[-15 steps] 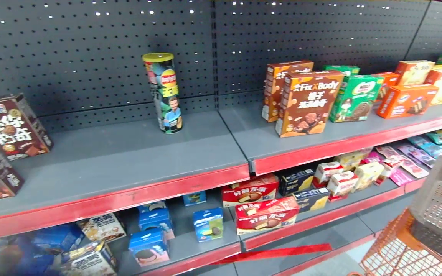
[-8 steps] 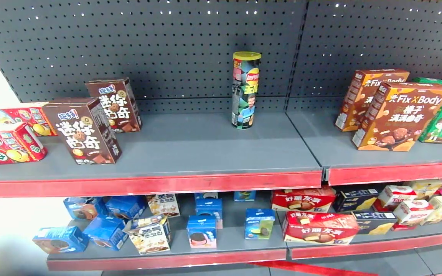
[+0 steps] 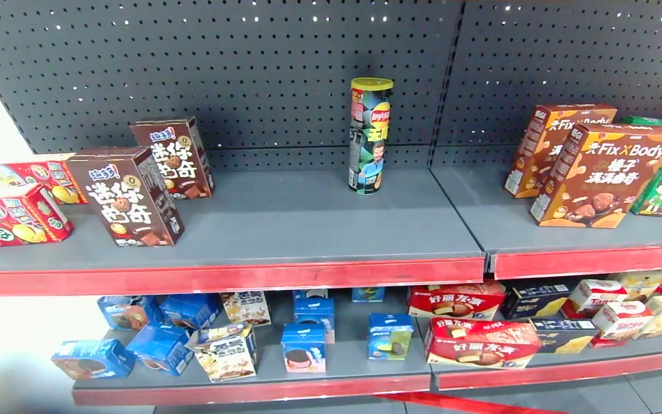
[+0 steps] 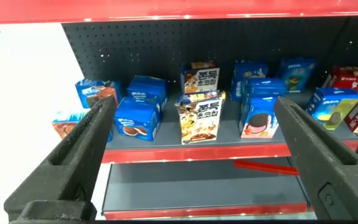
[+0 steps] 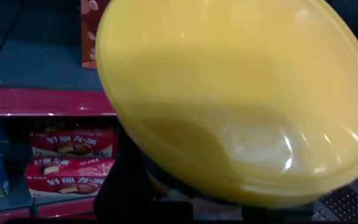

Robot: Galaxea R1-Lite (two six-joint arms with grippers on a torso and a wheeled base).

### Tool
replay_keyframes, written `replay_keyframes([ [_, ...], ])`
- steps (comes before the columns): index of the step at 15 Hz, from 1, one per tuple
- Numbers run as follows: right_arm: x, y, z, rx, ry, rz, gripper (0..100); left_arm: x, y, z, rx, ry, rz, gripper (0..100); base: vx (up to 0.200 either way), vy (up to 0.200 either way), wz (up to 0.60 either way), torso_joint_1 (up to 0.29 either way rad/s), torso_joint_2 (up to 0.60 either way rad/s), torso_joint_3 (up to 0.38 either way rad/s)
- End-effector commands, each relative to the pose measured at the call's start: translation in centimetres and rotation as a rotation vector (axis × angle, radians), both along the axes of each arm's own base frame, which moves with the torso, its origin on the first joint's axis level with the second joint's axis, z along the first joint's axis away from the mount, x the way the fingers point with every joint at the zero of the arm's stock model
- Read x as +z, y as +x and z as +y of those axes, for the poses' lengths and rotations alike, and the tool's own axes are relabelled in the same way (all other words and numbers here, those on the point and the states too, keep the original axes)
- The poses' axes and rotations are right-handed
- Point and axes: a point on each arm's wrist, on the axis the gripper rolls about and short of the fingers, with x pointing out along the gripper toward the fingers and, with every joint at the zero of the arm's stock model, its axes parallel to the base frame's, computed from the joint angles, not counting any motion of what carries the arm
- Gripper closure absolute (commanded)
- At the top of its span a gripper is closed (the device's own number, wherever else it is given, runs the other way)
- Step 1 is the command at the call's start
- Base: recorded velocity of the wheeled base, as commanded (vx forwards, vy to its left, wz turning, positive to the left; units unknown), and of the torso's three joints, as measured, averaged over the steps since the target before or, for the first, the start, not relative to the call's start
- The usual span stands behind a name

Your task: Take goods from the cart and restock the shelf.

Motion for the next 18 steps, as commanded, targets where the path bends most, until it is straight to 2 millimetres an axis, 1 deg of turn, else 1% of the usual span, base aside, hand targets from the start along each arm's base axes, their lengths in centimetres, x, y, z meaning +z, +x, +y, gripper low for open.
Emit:
replay_keyframes([
  [1,-0.01,-0.06,0.06,0.010,-0.002,-0.002,100,0.01,-0.01,0.00,0.001,0.000,-0.001,0,0.000,0.000,0.00,0.000,0.00,0.000],
  [6,0.03,-0.03,0.08,0.016,-0.009,0.000,100,0.04,-0.02,-0.01,0.000,0.000,-0.001,0,0.000,0.000,0.00,0.000,0.00,0.000],
  [10,0.08,-0.06,0.13,0.025,-0.015,-0.002,100,0.01,-0.01,0.00,0.000,0.000,-0.001,0,0.200,0.000,0.00,-0.002,0.00,0.006],
  [18,0.02,-0.12,0.14,0.025,-0.014,-0.004,100,0.01,-0.01,0.00,0.001,0.000,-0.001,0,0.000,0.000,0.00,0.000,0.00,0.000],
])
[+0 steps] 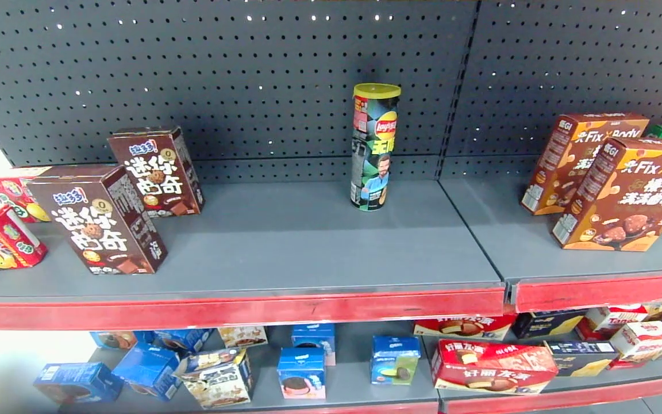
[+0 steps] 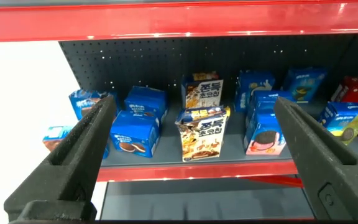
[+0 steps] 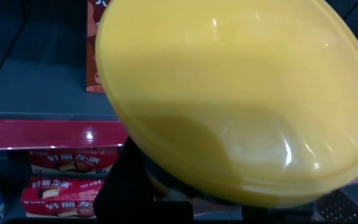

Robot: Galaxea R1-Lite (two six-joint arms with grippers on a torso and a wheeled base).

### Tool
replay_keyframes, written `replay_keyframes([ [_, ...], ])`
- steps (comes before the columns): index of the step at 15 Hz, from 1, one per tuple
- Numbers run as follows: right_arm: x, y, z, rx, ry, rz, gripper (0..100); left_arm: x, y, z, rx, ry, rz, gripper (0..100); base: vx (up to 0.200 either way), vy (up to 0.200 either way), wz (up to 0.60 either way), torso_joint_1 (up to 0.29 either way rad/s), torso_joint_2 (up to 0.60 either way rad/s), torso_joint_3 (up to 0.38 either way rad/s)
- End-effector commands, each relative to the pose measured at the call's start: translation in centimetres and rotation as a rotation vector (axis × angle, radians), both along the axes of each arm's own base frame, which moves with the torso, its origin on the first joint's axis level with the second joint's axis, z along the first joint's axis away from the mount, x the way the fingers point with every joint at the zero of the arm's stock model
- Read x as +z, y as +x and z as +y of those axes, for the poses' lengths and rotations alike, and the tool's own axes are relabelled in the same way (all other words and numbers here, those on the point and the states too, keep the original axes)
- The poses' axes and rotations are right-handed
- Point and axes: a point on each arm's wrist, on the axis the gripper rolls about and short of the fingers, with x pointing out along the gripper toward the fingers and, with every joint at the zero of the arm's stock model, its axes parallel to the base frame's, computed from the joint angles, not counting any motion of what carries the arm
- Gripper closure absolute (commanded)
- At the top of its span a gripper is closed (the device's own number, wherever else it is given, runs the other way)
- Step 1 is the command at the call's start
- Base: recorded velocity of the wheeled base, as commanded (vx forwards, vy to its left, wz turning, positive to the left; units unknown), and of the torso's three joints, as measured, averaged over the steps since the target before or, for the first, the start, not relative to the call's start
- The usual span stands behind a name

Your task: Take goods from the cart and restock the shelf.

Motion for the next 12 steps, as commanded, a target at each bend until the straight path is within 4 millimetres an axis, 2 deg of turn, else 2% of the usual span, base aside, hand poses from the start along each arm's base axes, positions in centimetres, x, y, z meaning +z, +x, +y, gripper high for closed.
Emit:
replay_keyframes([
  [1,0.03,-0.14,0.01,-0.003,0.000,-0.005,100,0.01,-0.01,0.00,0.001,0.000,-0.001,0,0.000,0.000,0.00,0.000,0.00,0.000],
  [6,0.04,-0.31,0.02,-0.010,0.000,-0.012,100,-0.01,-0.01,0.00,0.001,0.000,0.001,0,0.000,0.000,0.00,0.000,0.00,0.000],
  [9,-0.01,-0.34,0.02,-0.009,0.000,-0.010,100,0.01,-0.01,0.00,0.002,-0.002,-0.001,0,0.200,-0.200,0.00,-0.007,0.00,0.004],
  [12,0.08,-0.35,0.02,-0.009,-0.001,-0.013,100,0.01,-0.01,0.00,0.001,0.000,-0.001,0,0.000,0.000,0.00,0.000,0.00,0.000],
])
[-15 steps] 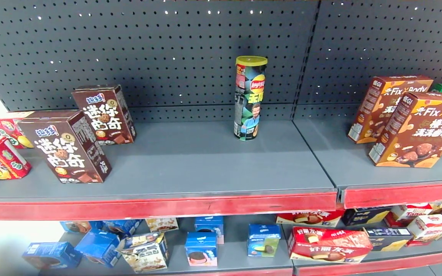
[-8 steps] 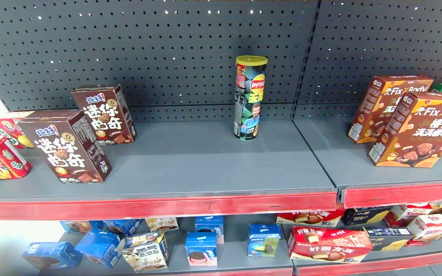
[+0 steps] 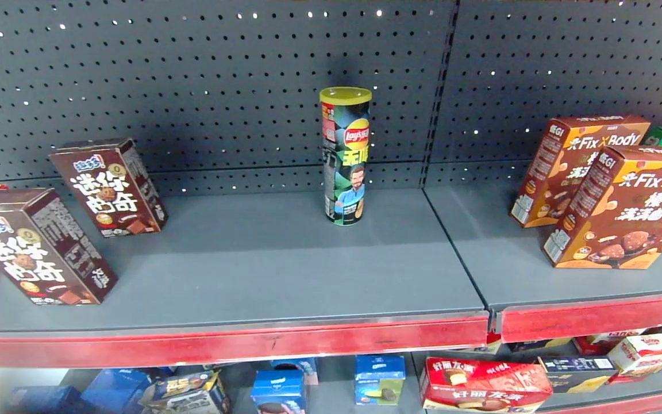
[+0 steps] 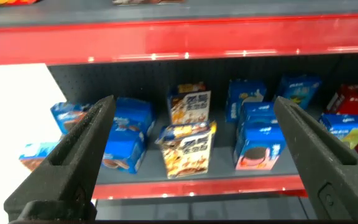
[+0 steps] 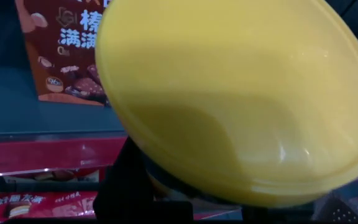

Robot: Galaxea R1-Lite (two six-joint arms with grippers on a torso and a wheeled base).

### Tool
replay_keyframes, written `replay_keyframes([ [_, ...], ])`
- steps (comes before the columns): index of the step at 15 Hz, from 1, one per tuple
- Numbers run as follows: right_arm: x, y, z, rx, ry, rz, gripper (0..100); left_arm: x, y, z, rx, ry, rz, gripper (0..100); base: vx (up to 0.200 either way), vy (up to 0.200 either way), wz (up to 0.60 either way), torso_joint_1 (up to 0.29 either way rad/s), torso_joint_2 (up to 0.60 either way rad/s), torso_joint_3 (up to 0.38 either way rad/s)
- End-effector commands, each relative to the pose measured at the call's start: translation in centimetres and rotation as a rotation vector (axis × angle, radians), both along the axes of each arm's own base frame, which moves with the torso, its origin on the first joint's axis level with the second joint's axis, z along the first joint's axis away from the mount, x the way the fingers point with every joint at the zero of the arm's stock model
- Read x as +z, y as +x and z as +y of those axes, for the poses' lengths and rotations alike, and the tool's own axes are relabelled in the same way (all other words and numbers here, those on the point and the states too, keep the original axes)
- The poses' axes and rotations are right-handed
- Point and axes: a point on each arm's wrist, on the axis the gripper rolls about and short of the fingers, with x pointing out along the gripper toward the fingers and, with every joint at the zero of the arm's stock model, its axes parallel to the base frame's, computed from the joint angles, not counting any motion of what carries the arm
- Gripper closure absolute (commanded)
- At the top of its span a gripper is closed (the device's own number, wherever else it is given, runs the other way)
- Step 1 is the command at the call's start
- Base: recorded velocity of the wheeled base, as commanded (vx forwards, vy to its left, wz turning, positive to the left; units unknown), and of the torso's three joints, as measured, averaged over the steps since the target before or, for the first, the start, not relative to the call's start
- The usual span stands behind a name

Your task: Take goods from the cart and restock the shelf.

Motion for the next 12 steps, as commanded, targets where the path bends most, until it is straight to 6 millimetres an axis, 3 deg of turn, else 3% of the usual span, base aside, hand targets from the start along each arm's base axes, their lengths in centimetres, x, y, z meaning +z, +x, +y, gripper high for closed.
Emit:
replay_keyframes([
  [1,0.10,-0.02,0.01,0.004,-0.001,-0.006,100,0.00,0.00,0.00,0.001,0.000,0.000,0,0.000,0.000,0.00,0.000,0.00,0.000],
  [12,0.22,-1.00,0.11,-0.015,-0.006,-0.046,100,-0.03,0.01,-0.01,-0.004,0.018,0.000,0,0.000,0.000,0.00,0.000,0.00,0.000],
])
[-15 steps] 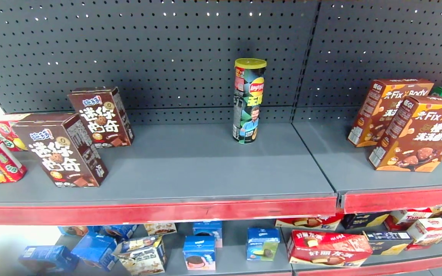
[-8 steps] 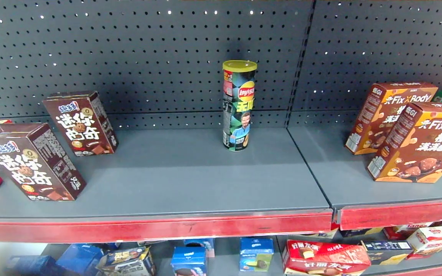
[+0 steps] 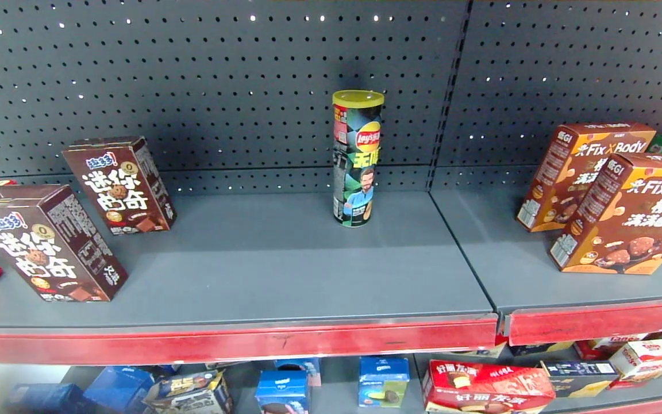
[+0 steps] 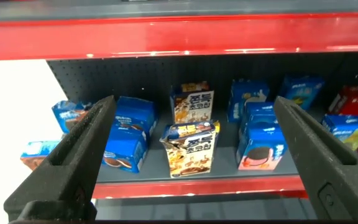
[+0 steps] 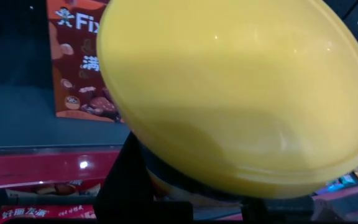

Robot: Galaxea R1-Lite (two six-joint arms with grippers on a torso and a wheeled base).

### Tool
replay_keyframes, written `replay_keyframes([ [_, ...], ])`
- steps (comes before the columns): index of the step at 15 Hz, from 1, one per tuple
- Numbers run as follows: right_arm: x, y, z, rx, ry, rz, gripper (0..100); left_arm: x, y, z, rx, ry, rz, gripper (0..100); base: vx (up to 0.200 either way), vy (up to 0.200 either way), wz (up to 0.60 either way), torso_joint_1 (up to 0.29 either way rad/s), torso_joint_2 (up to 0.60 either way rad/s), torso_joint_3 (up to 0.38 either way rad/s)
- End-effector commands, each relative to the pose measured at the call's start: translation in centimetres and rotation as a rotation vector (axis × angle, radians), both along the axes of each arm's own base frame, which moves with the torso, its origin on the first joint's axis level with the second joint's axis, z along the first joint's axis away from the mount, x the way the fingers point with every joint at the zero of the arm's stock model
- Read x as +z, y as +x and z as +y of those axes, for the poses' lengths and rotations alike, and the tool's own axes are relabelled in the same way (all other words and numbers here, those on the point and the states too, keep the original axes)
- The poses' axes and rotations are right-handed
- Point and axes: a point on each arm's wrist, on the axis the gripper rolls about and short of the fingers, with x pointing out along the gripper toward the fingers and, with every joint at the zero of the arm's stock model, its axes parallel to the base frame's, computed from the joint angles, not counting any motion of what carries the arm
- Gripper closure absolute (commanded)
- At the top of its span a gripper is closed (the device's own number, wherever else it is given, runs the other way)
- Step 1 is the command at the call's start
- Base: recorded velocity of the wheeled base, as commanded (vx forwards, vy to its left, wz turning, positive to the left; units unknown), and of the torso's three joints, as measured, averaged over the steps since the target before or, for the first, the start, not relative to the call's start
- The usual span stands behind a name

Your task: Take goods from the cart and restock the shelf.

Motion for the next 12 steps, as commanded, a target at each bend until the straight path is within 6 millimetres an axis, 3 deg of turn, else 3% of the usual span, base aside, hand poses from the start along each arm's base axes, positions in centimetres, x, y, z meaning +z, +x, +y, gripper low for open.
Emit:
replay_keyframes([
  [1,0.0,-0.7,0.1,-0.018,-0.003,-0.025,100,0.0,0.0,0.0,-0.004,0.047,-0.002,0,0.000,0.000,0.00,0.000,0.00,0.000],
  [4,-0.2,-2.1,0.3,-0.001,-0.008,-0.044,100,0.0,0.0,0.0,-0.007,0.080,0.003,0,0.000,0.000,0.00,0.000,0.00,0.000],
  [8,-2.0,-5.9,0.9,-0.042,-0.004,-0.034,100,0.4,-0.1,-0.1,-0.022,0.067,-0.010,0,0.000,0.000,0.00,0.000,0.00,0.000],
  [9,-2.3,-6.7,1.1,-0.057,-0.004,-0.034,100,2.0,-0.5,-0.1,-0.049,0.080,-0.051,0,0.000,0.000,0.00,0.000,0.00,0.000],
  [12,-2.7,-8.6,1.5,-0.067,0.000,-0.010,100,11.8,0.6,-0.4,-0.172,0.094,-0.099,0,0.000,0.000,0.00,0.000,0.00,0.000],
])
